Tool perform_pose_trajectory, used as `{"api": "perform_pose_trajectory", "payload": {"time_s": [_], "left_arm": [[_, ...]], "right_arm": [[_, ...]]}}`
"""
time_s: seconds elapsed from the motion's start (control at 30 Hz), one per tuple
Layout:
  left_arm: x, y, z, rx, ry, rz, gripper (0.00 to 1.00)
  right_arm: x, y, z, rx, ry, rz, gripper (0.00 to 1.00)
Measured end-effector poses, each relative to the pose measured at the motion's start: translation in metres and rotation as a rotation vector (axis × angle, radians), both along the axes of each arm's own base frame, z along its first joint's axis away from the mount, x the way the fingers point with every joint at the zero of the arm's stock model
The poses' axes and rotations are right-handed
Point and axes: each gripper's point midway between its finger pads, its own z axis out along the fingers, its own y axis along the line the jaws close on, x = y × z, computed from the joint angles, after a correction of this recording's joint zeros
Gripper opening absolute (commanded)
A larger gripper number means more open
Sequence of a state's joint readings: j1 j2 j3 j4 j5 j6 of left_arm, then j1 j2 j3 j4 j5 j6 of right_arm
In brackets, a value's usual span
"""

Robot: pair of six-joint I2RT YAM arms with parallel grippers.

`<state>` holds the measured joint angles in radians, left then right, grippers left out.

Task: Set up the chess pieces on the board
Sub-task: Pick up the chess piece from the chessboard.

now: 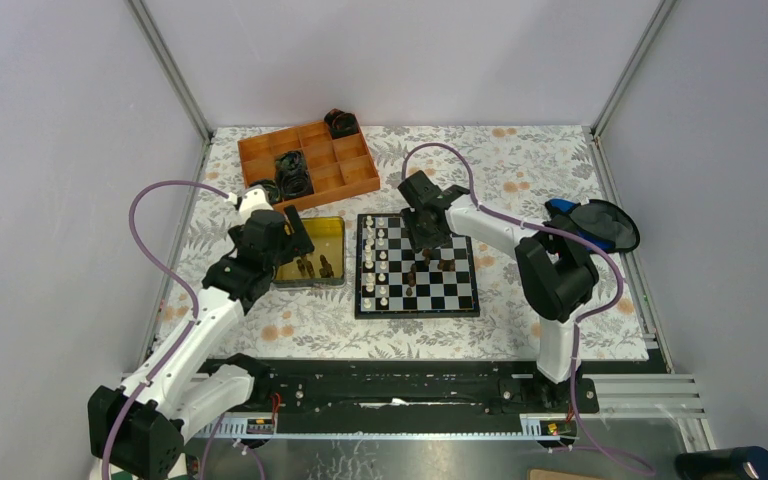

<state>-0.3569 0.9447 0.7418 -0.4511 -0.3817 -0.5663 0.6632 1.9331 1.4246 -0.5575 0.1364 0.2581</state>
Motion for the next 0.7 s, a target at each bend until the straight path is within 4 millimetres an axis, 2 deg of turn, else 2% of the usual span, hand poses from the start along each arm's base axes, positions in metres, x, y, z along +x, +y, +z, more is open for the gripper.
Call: {"api": "perform_pose_trajectory", "payload": {"time_s": [0.33,0.6,0.7], "left_arm": [[-0.0002,0.0002,-0.0042,0.005,0.012,0.000,0.99],[-0.0002,0.0001,-0.0044,0.005,0.013,0.000,0.99],[-0.0003,0.0002,-0.0045,0.005,0.013,0.000,0.99]], "right_arm": [[-0.0001,0.0013,-0.0073,-0.004,0.015,0.003,0.32],[0.0005,0.0002,-0.0087,-0.007,0.018,0.002,0.09],[0.0012,0.0003,-0.0079,-0.007,0.015,0.002,0.05]]}}
